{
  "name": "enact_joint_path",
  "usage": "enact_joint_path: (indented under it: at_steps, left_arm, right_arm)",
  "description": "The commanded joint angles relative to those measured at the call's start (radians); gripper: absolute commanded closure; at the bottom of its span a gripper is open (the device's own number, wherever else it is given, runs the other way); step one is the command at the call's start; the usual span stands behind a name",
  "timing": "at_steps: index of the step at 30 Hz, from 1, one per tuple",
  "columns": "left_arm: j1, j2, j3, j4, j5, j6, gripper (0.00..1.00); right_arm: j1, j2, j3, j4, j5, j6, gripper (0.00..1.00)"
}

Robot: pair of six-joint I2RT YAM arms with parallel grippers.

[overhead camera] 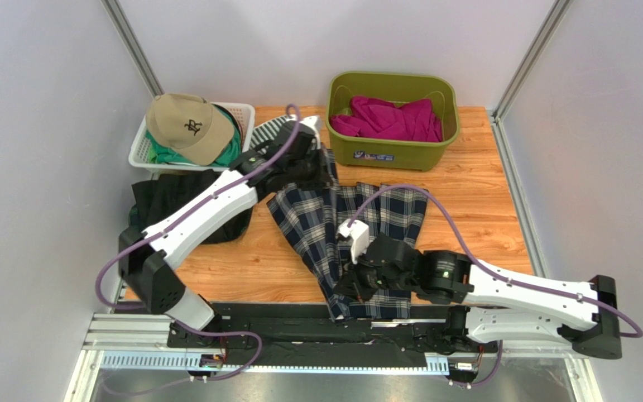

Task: Fold and stack the skirts
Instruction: Fold the skirt at the center of the board.

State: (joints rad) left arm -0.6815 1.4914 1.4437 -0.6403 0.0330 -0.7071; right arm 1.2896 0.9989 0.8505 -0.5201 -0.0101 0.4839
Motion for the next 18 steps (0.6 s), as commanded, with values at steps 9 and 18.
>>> enact_joint_path:
  at_steps: [9,18]
  left_arm:
    - [-0.184,0.406,0.473,0.149,-0.107,0.064,1.00]
    - [-0.222,0.638,0.658,0.100,-0.107,0.066,1.00]
  right_arm:
    - [0.004,-0.213,-0.027,-0.549,0.124,0.266,1.00]
    - [-0.167,-0.246,-0.145,-0.578,0.047,0.325,1.00]
